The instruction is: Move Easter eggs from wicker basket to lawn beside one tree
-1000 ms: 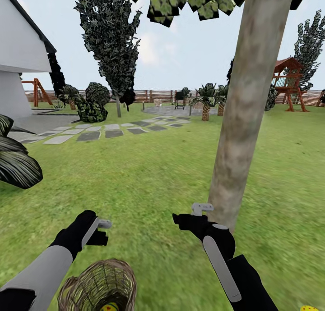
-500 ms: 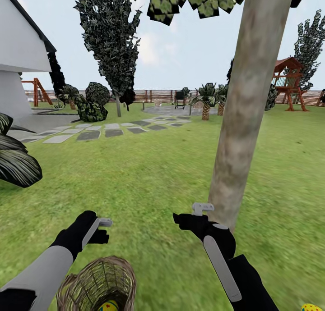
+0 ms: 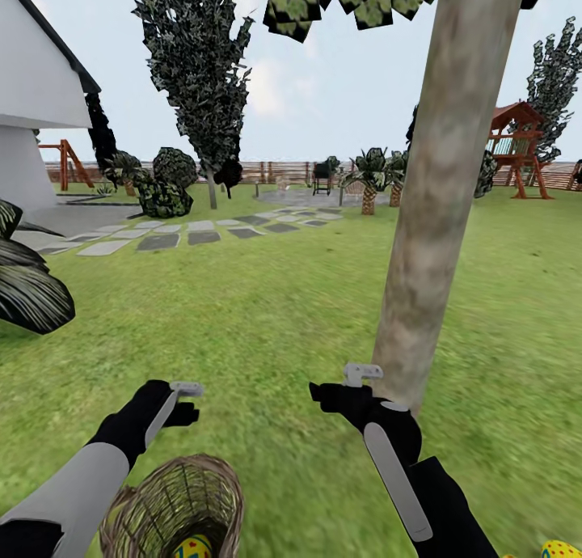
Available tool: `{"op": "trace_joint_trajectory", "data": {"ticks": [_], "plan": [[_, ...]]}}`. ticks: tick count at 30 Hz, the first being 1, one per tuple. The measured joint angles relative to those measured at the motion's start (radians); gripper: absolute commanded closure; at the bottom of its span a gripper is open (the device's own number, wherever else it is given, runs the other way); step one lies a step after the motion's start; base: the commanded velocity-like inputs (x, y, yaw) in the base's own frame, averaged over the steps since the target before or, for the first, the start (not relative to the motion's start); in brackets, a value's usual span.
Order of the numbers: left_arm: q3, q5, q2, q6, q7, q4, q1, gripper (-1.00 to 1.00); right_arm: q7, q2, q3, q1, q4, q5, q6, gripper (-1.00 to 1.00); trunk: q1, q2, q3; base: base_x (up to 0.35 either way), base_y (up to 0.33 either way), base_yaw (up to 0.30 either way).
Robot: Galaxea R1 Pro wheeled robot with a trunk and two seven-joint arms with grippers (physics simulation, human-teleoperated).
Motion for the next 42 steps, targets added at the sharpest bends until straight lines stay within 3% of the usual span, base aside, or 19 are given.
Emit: {"op": "trace_joint_trajectory", "data": {"ticks": [6, 18, 33, 39, 42], "plan": [[0.0, 0.002, 0.0, -0.014, -0.004, 0.01, 0.0, -1.0, 0.001, -0.001, 0.0, 0.001, 0.0, 0.0, -0.001, -1.0, 0.023, -0.042, -0.019, 0.0, 0.0, 0.0], [0.002, 0.006, 0.0, -0.14, -0.008, 0.181, -0.001, -1.0, 0.002, -0.002, 0.001, 0.005, 0.0, 0.0, -0.001, -1.0, 0.069, -0.126, -0.056, 0.0, 0.0, 0.0], [0.001, 0.008, 0.002, -0.245, -0.008, 0.224, -0.001, -1.0, 0.002, -0.001, 0.001, 0.005, 0.0, 0.0, -0.003, -1.0, 0.127, -0.231, -0.103, 0.0, 0.0, 0.0], [0.0, 0.073, 0.003, -0.269, -0.006, 0.232, 0.0, -1.0, 0.002, -0.002, 0.0, 0.005, 0.0, 0.0, -0.003, -1.0, 0.15, -0.273, -0.122, 0.0, 0.0, 0.0], [-0.001, 0.085, 0.007, -0.292, -0.006, 0.233, 0.0, -1.0, 0.002, -0.002, -0.001, 0.005, 0.0, 0.0, -0.003, -1.0, 0.161, -0.294, -0.132, 0.0, 0.0, 0.0]]}}
